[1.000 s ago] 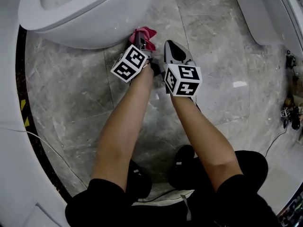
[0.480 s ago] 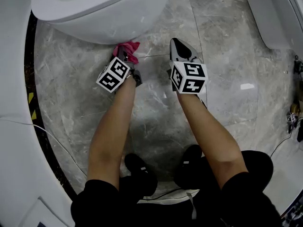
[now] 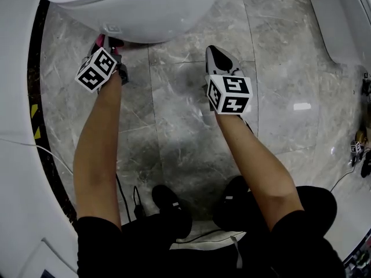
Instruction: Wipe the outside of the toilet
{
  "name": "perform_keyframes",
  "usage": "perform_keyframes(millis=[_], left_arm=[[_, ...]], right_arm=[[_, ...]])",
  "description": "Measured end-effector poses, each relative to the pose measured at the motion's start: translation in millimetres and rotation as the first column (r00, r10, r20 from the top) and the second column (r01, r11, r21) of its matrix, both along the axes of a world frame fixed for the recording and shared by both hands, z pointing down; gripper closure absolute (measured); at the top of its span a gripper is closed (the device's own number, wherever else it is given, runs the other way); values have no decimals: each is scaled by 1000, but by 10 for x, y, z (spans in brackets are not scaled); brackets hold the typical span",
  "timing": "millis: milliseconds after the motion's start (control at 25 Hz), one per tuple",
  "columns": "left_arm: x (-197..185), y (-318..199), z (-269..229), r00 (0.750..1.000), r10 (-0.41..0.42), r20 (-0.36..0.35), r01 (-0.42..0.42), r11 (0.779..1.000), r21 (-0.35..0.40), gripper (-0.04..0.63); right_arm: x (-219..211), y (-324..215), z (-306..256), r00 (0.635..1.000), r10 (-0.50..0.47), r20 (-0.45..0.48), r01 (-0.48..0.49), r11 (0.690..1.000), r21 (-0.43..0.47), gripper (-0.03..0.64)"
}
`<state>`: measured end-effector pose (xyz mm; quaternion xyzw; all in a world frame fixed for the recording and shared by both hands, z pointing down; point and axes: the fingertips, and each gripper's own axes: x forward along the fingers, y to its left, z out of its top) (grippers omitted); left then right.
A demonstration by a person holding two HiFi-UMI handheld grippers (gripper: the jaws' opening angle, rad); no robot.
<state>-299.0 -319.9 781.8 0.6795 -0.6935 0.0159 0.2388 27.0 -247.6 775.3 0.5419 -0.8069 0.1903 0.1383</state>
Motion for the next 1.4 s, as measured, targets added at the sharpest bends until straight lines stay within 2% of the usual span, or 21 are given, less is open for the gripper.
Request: perform_keyframes(millis=[160,240,400,560,680,760,880,1000,1120,1200,1400], left_arm=[[-204,166,-68,998,-63,19,63,998,6,522],[-277,307,-187,997,-62,44,63,998,-12,522],[-302,775,-675,996,6,88,-1,999,-51,522],[-207,1251,-1605,988,116,104,-114,993,-28,520],[47,1620,-2393,967,222,124,-220,975,-28,520],[212,1782,-3018,953,278,119,-280,960,6,520],[382,2026,-3999,942,323,88,-330,941,74,520],[625,2280,-4958,928,365,79,-371,922,107,520],[879,2442,-5925,892,435,125,-450,883,133,520],[973,2452,-6515,869,472,150,-493,853,172,520],[985,2695,-7746,863,495,104,-502,812,300,520]], right_arm=[[57,14,-7,1000,14,-9,-14,1000,-17,583],[27,46,-86,1000,19,-8,-19,999,-35,583],[-273,425,-369,1000,1,15,1,993,-116,583],[-610,805,-1084,998,-21,56,29,990,-140,583],[-588,998,-1918,996,-40,86,50,991,-121,583],[-522,1002,-2572,994,-74,84,82,993,-90,583],[-309,1007,-3708,990,-111,84,112,994,-8,583],[63,1151,-4926,984,-148,103,142,988,63,583],[375,1306,-6016,975,-143,169,131,988,83,583],[490,1351,-6737,974,-141,178,117,983,143,583],[547,1693,-8188,965,-178,193,118,950,289,583]])
